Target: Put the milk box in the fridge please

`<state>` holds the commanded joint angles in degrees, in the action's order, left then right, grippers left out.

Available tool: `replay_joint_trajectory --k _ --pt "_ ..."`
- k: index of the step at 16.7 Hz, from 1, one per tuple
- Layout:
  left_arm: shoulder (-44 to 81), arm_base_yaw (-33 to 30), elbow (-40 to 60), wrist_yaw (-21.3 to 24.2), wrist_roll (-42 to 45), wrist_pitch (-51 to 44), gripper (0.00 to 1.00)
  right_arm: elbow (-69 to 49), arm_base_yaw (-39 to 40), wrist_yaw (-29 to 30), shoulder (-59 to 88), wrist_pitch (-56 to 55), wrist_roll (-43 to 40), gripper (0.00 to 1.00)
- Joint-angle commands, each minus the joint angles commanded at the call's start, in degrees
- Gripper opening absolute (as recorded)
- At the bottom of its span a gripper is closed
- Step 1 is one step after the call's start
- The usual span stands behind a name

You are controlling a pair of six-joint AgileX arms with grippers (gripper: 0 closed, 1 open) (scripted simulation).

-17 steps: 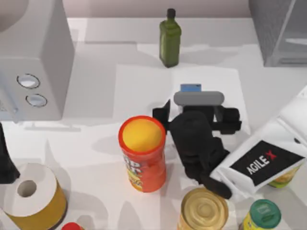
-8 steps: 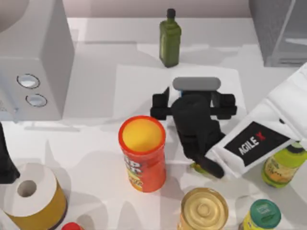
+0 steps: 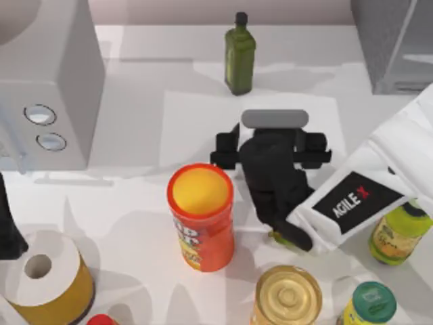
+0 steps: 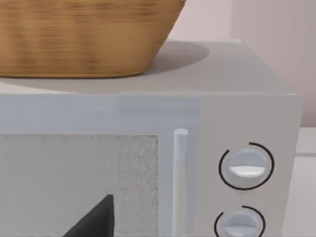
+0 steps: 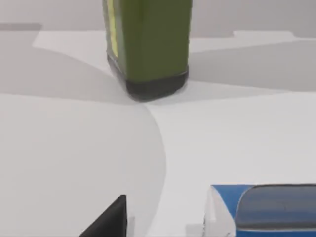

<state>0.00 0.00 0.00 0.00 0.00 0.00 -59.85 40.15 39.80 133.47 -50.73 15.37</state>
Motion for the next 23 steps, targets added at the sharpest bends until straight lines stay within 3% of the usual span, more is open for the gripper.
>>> replay_joint_trajectory --k 10,23 --pt "0.00 0.00 0.00 0.00 0.00 0.00 1.00 0.00 0.00 0.00 0.00 0.00 0.00 0.02" --pt "0.00 0.00 0.00 0.00 0.00 0.00 1.00 -0.60 0.04 -0.38 -3.39 3.95 -0.17 0.00"
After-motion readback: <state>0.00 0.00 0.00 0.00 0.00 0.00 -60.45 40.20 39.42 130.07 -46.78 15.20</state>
